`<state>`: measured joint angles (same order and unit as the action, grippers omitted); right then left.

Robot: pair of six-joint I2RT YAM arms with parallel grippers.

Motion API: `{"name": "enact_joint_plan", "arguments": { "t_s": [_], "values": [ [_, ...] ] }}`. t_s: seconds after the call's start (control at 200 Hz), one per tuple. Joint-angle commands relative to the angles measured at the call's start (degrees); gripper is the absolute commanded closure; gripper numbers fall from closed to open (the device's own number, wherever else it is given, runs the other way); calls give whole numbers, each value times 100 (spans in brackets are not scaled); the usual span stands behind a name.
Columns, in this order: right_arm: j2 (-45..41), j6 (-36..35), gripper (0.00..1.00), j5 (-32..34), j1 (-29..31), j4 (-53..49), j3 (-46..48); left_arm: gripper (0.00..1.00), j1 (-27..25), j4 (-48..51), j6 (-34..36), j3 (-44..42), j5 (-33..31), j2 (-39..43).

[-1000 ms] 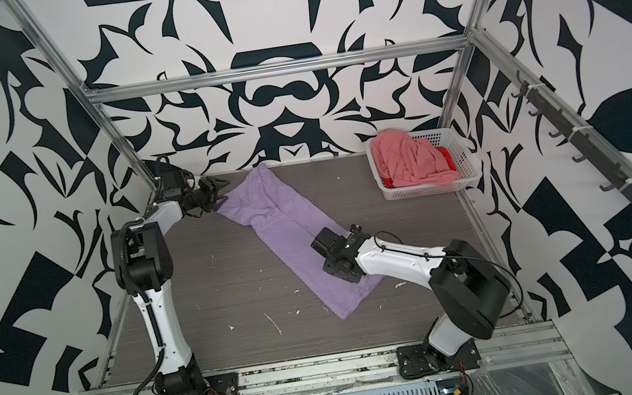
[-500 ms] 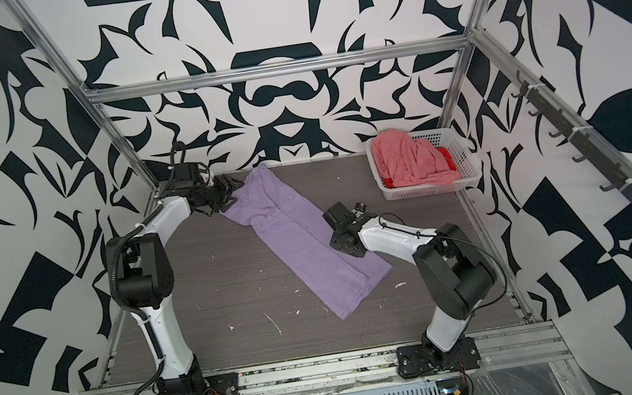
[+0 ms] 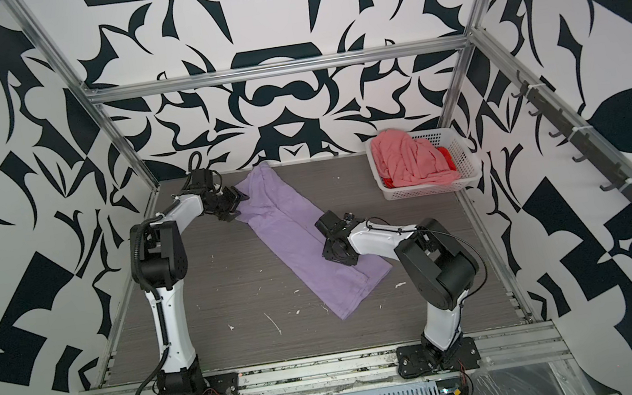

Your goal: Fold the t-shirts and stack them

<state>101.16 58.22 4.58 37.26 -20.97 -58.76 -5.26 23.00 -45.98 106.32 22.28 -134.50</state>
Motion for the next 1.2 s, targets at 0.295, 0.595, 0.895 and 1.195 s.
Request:
{"name": "enact_joint_plan", "arguments": {
  "t_s": [0.295,0.595,0.895,1.195],
  "values": [
    [831,1209,62,-321,1679,-265,-356,31,-72,106,-58,2138,994,-1605],
    [1854,1059,62,-617,2413,-457,-1687,31,-303,-728,-431,2167,1634,-1708],
    [997,1191,62,-36,2497,-418,-645,31,-363,-561,19,1556,950,-783],
    [497,545,62,257,2515,-671,-654,30,-92,-863,213,-742,645,1167]
  ]
}}
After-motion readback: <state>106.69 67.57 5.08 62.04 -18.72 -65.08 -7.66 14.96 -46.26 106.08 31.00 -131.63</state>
